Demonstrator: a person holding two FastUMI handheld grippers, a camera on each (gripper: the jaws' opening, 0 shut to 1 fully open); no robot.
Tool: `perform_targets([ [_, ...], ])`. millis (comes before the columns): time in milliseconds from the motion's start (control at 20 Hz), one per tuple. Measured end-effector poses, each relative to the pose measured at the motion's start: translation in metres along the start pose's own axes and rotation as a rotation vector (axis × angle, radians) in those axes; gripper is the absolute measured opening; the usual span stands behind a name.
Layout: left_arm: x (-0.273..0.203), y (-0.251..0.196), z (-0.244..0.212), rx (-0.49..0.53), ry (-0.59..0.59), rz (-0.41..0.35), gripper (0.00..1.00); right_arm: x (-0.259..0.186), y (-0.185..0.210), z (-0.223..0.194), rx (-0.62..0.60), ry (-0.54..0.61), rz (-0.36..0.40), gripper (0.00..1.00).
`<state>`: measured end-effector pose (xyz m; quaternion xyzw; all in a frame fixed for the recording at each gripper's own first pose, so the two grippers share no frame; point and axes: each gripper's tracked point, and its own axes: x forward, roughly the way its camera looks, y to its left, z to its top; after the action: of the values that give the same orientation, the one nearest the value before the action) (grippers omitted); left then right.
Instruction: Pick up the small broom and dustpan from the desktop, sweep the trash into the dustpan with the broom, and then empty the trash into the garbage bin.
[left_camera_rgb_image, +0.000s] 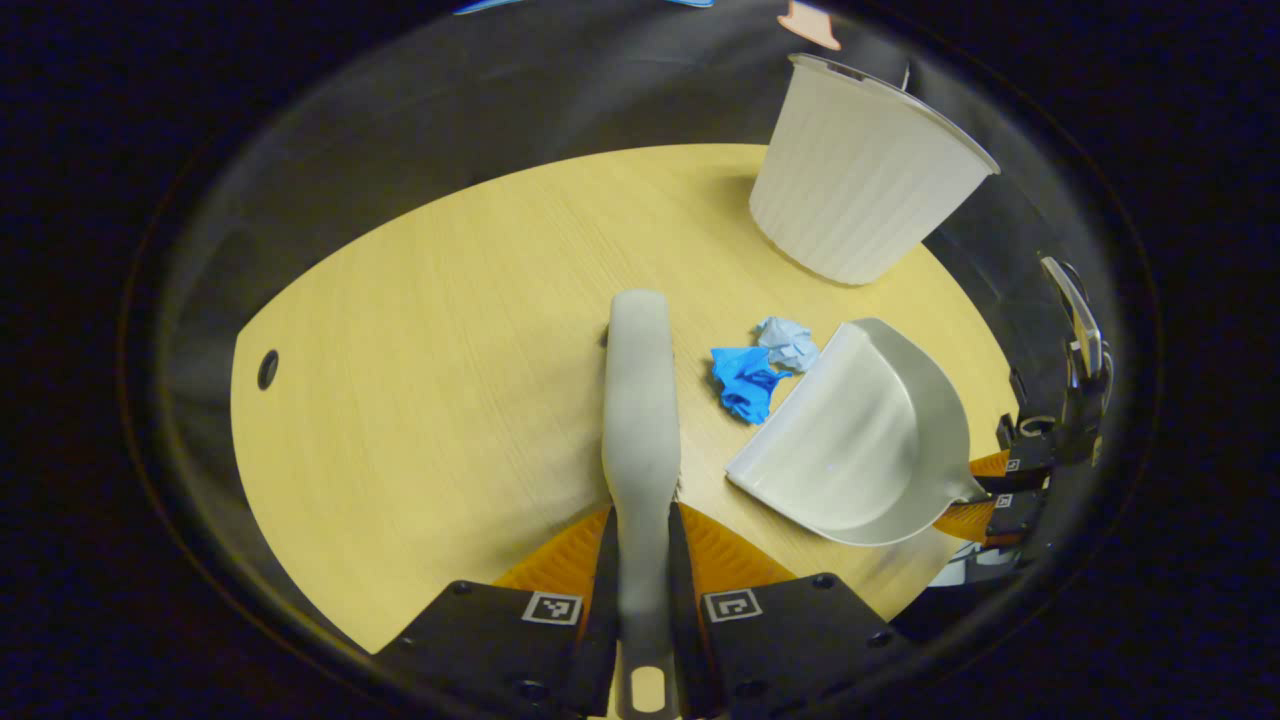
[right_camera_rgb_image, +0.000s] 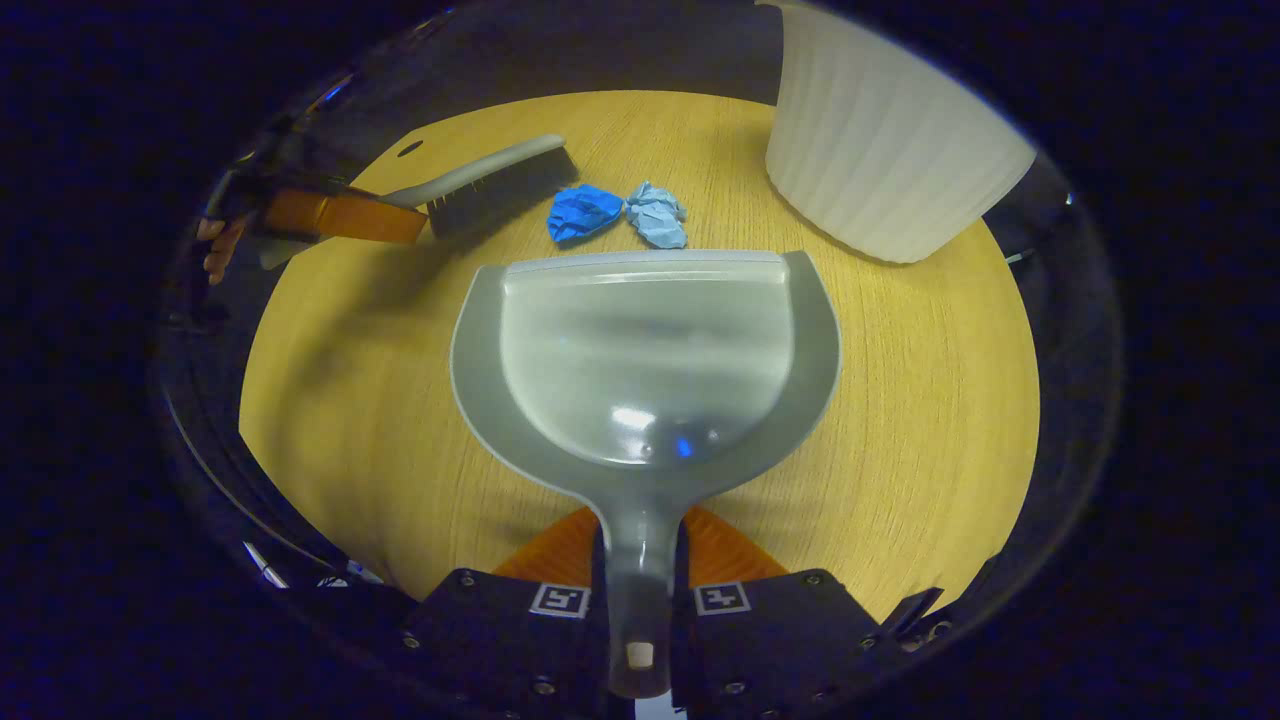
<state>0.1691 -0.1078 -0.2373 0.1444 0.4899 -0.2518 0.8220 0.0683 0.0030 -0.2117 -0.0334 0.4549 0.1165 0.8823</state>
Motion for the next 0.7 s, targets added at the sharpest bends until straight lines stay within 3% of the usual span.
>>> perform_targets([
  [150, 0.009, 0.004, 0.023, 0.119, -0.005, -0.003, 0.3, 0.001, -0.003, 0.003, 0.001, 0.0, 0.0, 0.24],
  [300, 0.019, -0.011, 0.034, 0.205, 0.0, -0.053, 0.3, 0.003, -0.004, 0.006, 0.016, -0.002, 0.0, 0.24],
  [400, 0.02, -0.026, 0.038, 0.229, 0.008, -0.106, 0.33, 0.003, -0.005, 0.008, 0.028, 0.0, 0.0, 0.24],
  [550, 0.017, -0.052, 0.034, 0.264, 0.037, -0.207, 0.28, -0.001, -0.006, 0.008, 0.027, -0.002, 0.002, 0.24],
  [700, 0.009, -0.068, 0.04, 0.303, 0.049, -0.267, 0.32, -0.001, -0.006, 0.008, 0.029, -0.01, -0.001, 0.23],
])
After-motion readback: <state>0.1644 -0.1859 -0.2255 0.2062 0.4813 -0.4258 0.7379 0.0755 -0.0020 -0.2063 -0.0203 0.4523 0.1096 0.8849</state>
